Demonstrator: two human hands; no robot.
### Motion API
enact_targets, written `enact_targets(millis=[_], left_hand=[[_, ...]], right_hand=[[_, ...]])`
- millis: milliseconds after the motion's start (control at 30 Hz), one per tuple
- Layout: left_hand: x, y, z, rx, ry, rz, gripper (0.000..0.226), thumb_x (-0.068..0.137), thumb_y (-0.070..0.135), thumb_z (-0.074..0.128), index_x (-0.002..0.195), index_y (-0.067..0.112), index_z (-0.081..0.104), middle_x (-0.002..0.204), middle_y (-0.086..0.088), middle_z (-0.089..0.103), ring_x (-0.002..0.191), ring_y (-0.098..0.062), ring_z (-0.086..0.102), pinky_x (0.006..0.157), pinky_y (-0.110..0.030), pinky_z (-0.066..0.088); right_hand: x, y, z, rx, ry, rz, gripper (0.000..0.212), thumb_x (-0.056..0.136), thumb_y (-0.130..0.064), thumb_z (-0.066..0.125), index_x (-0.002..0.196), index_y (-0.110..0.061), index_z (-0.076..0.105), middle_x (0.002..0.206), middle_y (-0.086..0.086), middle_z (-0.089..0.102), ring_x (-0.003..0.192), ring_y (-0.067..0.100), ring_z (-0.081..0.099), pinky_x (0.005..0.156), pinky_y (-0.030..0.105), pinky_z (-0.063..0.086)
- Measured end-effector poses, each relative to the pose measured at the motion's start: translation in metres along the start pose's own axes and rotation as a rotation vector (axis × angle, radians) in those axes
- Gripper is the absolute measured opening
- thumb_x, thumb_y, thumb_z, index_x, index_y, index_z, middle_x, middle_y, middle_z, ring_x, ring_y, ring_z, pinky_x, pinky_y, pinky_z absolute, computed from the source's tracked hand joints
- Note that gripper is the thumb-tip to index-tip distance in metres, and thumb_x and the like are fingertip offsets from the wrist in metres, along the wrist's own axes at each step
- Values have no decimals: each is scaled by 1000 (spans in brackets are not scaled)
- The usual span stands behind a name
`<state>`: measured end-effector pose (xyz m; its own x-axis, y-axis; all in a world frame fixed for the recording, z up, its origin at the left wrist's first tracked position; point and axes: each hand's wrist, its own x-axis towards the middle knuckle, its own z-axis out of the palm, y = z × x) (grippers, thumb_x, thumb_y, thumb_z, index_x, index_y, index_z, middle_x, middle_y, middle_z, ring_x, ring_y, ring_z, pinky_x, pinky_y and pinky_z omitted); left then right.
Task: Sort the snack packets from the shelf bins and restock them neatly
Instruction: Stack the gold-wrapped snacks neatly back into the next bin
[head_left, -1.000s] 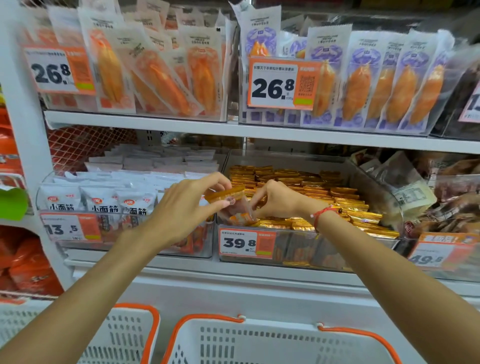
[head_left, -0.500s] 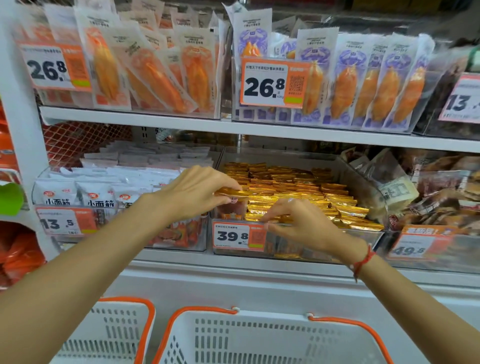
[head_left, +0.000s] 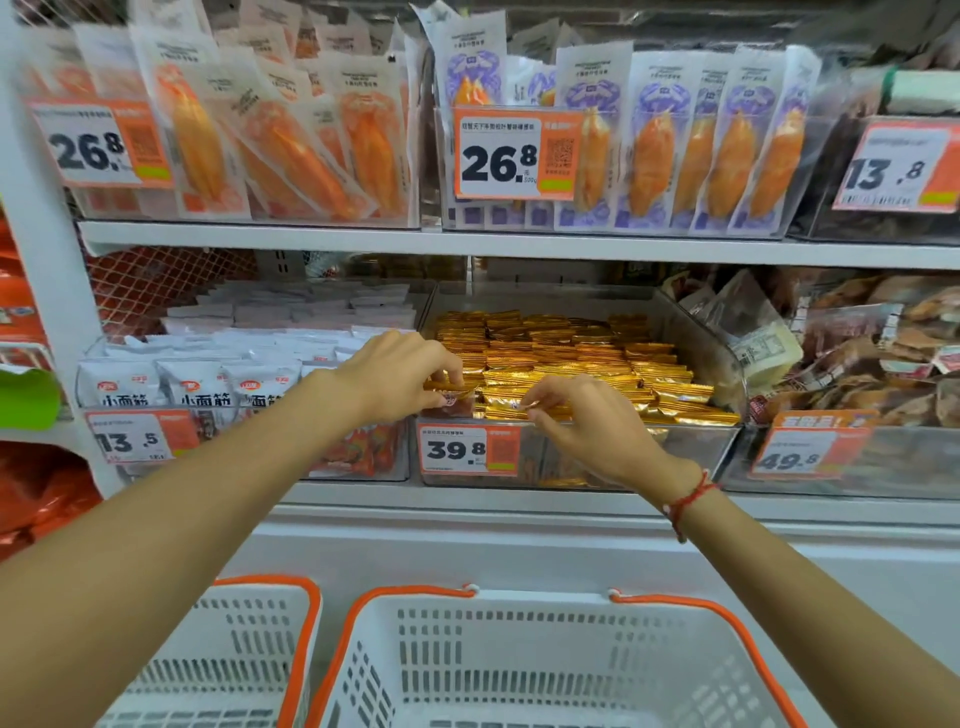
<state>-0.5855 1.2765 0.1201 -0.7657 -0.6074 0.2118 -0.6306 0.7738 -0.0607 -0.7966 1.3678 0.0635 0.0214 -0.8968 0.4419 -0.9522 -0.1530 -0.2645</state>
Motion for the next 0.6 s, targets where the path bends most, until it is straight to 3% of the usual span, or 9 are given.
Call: enact_targets(millis=[100,333,500,600], left_hand=[[-1,6,2,23,8,-26,25,92,28,64,118,26,64,117,0,66,106,-21,58,79,-31,39],[-1,16,15,34,36,-59,26,95,26,59,121,28,64,120,0,66,110,-23,58,89,-36,44],[8,23,16,48,-28,-74,28,97,23,55,123,25,64,122,1,65,112,-22,57,91,-36,44],[-4,28,19,10,-95,-76,31,101,24,41,124,22,62,115,-4,66,107,-24,59,89,-36,44]], right_hand=[[-1,-2,2,-9,-7,-10,20,96,-29,57,112,-24,67,105,-10,68,97,5,56,70,11,39],[-25,5,18,-124,35,-83,38,95,-31,57,132,-24,56,117,-3,60,108,14,47,87,25,36],[-21,4,22,-114,38,-54,36,95,-39,54,127,-23,58,116,-5,59,107,11,44,87,27,34],[-14,-1,14,-102,1,-36,32,96,-39,51,122,-23,61,111,-6,60,100,8,41,85,27,38]])
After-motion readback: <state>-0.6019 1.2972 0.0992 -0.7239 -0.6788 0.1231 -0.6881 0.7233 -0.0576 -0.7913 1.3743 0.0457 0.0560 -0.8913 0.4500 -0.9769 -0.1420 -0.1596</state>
